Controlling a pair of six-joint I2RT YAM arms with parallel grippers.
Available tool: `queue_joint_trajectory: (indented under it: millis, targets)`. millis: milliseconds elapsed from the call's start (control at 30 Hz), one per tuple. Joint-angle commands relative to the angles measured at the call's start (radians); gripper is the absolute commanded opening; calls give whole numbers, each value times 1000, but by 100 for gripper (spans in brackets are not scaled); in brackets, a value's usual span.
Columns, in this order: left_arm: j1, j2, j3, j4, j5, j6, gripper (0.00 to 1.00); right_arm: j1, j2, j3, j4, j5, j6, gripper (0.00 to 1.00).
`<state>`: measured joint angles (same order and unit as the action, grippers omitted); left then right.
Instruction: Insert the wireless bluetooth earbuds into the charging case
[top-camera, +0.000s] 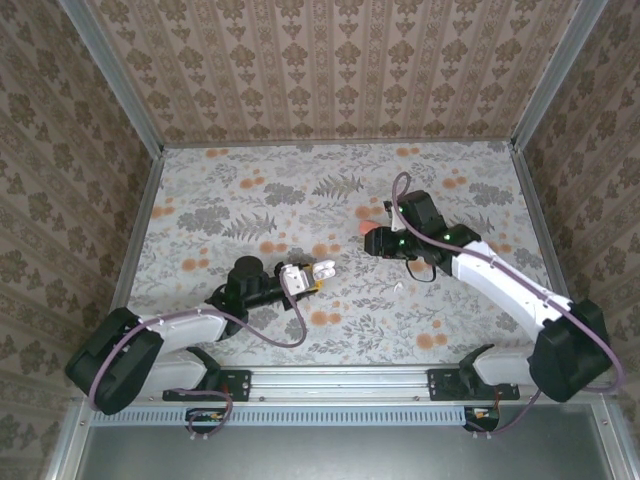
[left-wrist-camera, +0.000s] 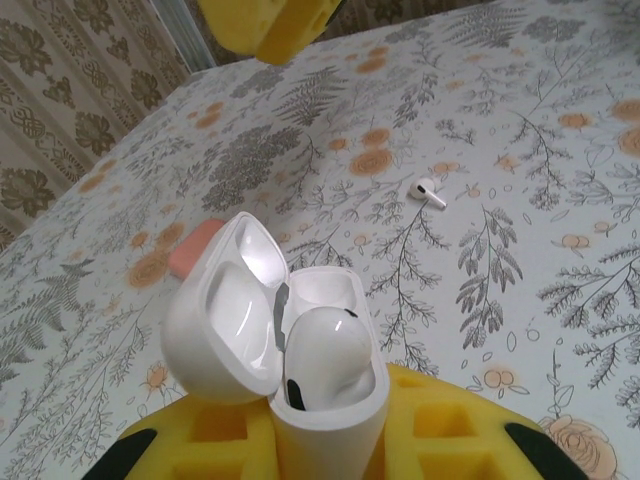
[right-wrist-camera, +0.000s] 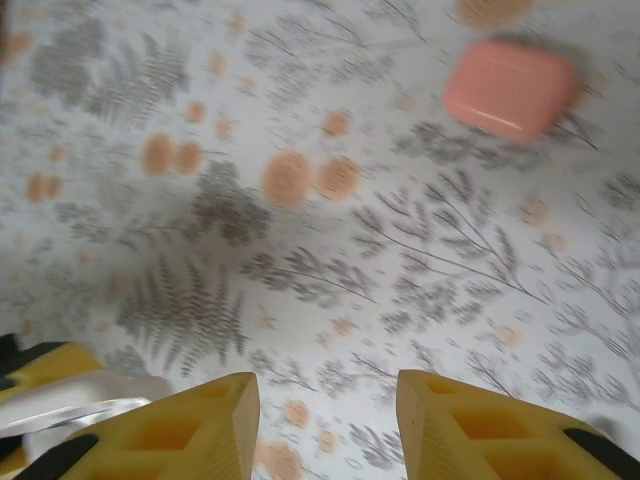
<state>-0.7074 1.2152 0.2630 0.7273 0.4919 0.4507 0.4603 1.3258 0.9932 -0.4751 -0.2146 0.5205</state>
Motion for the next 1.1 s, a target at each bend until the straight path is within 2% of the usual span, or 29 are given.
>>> queue_joint_trajectory:
  millis: [0, 333, 733, 1067]
  targets:
    - [-8, -28, 0, -43, -22, 49, 6, -41, 82, 76, -258, 13, -49, 42]
    - [-10, -72, 15, -115, -44, 63, 6, -106, 251, 124, -439, 108, -2, 44]
    - [-10, -86, 30, -159, -50, 73, 6, -106, 401, 109, -405, 92, 24, 44]
    - [-10, -81, 36, -172, -54, 73, 6, -104, 454, 104, -389, 64, 33, 41]
